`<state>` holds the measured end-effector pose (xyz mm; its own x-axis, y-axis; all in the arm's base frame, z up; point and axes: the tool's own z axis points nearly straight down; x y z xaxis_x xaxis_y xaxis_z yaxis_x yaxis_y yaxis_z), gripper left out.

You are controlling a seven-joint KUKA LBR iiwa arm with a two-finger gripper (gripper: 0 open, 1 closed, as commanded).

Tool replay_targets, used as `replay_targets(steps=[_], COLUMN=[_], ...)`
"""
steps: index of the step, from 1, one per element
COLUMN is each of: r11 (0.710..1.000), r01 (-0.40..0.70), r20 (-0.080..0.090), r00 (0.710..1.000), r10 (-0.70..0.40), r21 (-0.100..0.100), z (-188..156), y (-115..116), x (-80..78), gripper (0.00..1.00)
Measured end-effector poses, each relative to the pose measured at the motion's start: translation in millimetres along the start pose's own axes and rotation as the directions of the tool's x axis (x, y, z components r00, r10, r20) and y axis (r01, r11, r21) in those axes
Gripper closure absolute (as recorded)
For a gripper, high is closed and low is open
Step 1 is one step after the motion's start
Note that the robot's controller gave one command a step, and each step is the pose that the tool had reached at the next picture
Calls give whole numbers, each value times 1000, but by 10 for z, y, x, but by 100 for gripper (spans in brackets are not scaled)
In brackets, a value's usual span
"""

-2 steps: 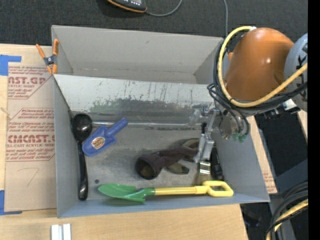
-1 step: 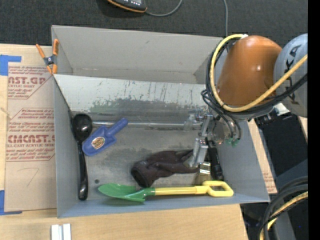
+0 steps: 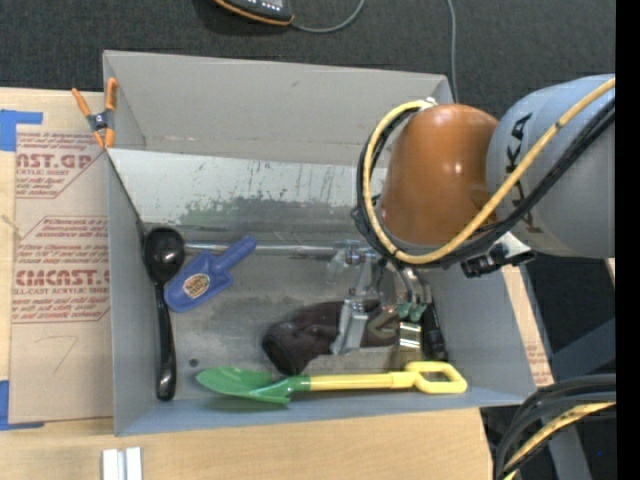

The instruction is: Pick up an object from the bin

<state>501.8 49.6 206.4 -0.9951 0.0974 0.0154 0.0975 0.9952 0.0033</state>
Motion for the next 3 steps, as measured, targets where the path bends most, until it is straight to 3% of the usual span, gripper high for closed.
replay_targets(steps=[1,2,3], r11=[988,1000,1000], r01=[152,-7,-7], r20=[5,6,6], r00=[988,1000,1000], r10=[-152,7,7], r21=[5,0,0], z=[751,672,673], y=[-234,365,364], x=[-36,-44,-45], gripper=[0,100,100])
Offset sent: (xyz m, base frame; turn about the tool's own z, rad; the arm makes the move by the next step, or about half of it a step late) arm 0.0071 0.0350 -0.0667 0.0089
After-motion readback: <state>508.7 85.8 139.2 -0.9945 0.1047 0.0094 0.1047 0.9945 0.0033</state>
